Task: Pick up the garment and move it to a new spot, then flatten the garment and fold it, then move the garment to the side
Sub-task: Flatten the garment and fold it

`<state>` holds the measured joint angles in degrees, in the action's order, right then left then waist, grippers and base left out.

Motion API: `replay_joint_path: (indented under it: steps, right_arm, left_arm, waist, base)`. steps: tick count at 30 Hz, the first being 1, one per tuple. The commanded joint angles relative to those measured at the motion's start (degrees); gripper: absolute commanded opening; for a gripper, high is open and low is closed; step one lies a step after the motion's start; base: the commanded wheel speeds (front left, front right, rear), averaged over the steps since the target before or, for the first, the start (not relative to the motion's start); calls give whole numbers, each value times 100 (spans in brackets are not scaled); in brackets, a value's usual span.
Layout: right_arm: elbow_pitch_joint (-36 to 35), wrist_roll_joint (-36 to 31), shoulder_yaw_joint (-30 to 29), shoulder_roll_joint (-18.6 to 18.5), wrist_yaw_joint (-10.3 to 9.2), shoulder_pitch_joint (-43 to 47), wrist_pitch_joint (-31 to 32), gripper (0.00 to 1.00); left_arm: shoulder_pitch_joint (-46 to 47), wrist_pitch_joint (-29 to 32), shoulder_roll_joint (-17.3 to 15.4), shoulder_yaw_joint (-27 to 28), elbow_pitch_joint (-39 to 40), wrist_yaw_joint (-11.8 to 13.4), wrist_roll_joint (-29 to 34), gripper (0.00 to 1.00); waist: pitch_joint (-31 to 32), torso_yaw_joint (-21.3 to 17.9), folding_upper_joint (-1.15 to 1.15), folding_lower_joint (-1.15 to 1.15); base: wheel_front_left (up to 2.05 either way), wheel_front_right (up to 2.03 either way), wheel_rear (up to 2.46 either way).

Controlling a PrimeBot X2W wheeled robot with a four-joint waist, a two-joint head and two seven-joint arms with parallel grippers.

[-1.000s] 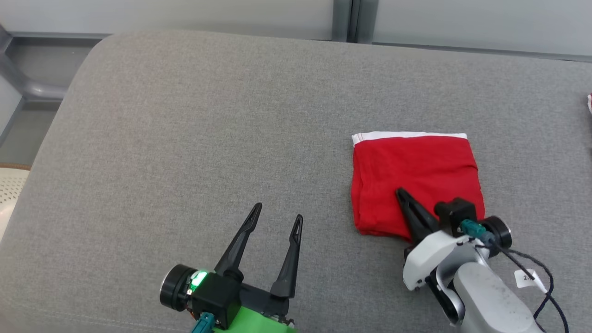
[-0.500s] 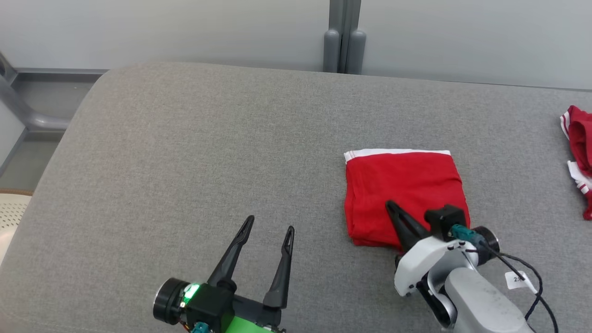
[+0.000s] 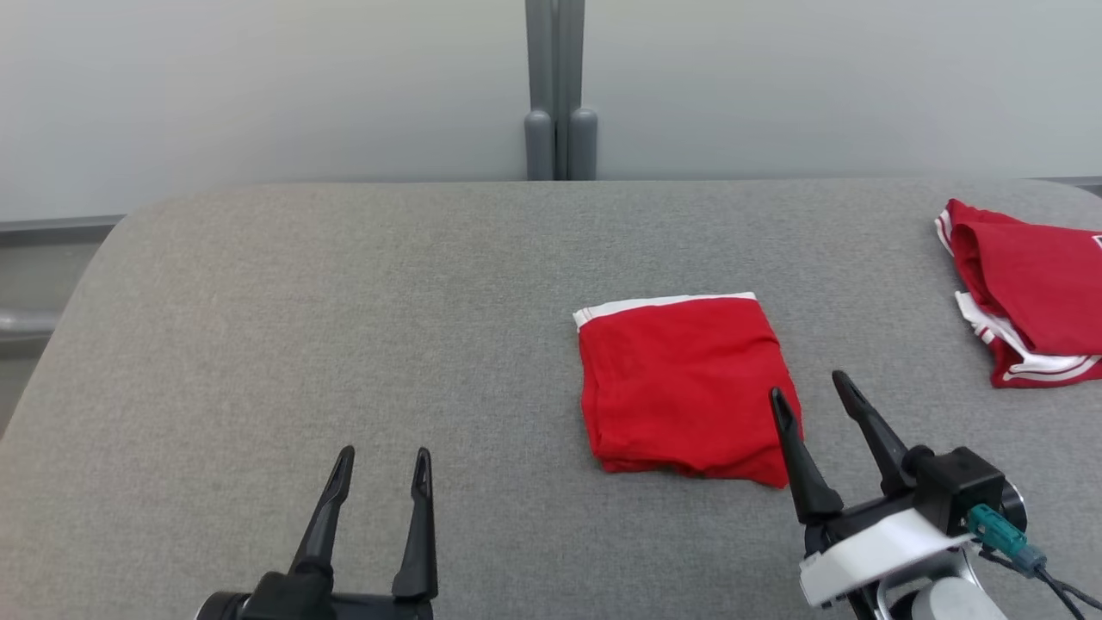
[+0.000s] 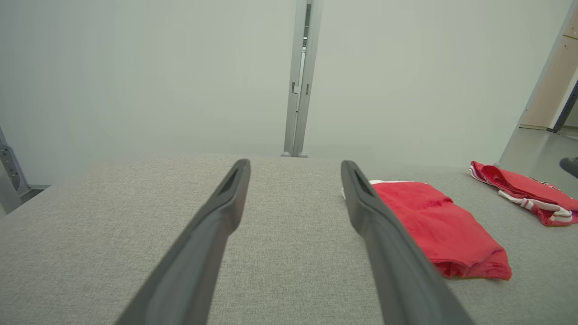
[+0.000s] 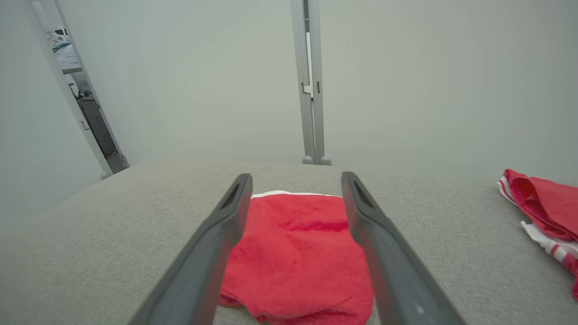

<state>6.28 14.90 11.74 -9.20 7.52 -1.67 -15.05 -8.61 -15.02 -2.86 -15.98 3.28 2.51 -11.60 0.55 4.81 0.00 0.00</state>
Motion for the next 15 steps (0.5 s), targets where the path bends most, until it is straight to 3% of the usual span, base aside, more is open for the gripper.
replay_joint_path:
  steps: [1, 7, 15]
  right_arm:
    - [-43, -60, 8, -24, -8, 206, -13, 100]
    - [-122, -174, -97, 48, -8, 678, -14, 100]
    - [22, -180, -255, 91, -8, 1153, -14, 100]
  left_arm:
    - [-188, -17, -10, 116, 39, 2, 48, 100]
    - [-671, -17, -9, 438, 129, 57, 203, 100]
    - [-1045, -17, -9, 562, 82, 1, 334, 100]
  waist:
    - [267, -304, 0, 0]
    - [545, -525, 0, 0]
    - [792, -491, 0, 0]
  base:
    - [0, 0, 0]
    - [0, 0, 0]
    - [0, 0, 0]
